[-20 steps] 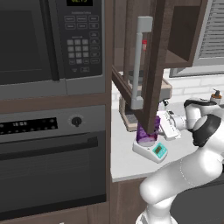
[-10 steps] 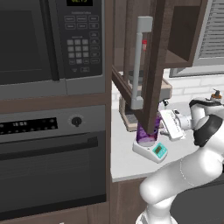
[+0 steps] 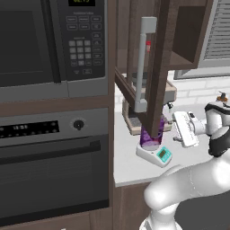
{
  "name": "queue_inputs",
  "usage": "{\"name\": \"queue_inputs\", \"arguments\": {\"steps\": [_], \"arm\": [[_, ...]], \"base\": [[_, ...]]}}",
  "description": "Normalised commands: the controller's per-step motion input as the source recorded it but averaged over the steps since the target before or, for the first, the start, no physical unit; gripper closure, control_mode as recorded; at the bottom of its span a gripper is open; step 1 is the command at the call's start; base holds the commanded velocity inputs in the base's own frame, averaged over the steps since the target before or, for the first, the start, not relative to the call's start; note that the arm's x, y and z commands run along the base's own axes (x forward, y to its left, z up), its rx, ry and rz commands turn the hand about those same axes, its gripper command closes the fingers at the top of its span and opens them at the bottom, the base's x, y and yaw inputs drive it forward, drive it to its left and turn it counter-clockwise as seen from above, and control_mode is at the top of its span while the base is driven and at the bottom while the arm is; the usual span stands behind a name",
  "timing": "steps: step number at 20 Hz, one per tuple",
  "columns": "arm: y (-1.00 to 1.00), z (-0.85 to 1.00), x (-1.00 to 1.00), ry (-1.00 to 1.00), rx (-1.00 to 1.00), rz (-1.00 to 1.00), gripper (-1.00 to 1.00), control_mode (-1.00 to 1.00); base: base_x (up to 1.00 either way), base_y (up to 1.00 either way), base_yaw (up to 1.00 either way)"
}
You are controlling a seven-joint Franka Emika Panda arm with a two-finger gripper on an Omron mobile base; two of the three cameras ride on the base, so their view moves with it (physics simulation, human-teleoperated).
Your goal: Pick the cereal and place it on the digital scale for weighing, and close the cabinet.
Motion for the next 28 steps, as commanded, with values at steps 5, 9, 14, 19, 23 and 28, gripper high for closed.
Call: {"name": "queue_inputs", "arguments": {"steps": [5,9,14,19,23,28], "arm": [[0.29,0.52,-0.70,-0.70,-0.02,-0.03,-1.00,-1.00],[0.67,0.69,-0.49,-0.59,0.00,-0.10,-1.00,-1.00],[0.62,0.67,-0.59,-0.46,0.00,-0.20,-1.00,-1.00],[0.47,0.80,-0.65,-0.26,0.01,-0.21,-1.00,-1.00],[0.49,0.69,-0.70,-0.23,0.04,-0.21,-1.00,-1.00],[0.54,0.54,-0.79,-0.19,0.02,-0.15,-1.00,-1.00]], "base": [[0.00,0.00,0.00],[0.00,0.00,0.00],[0.00,0.00,0.00],[0.00,0.00,0.00],[0.00,0.00,0.00],[0.00,0.00,0.00]]}}
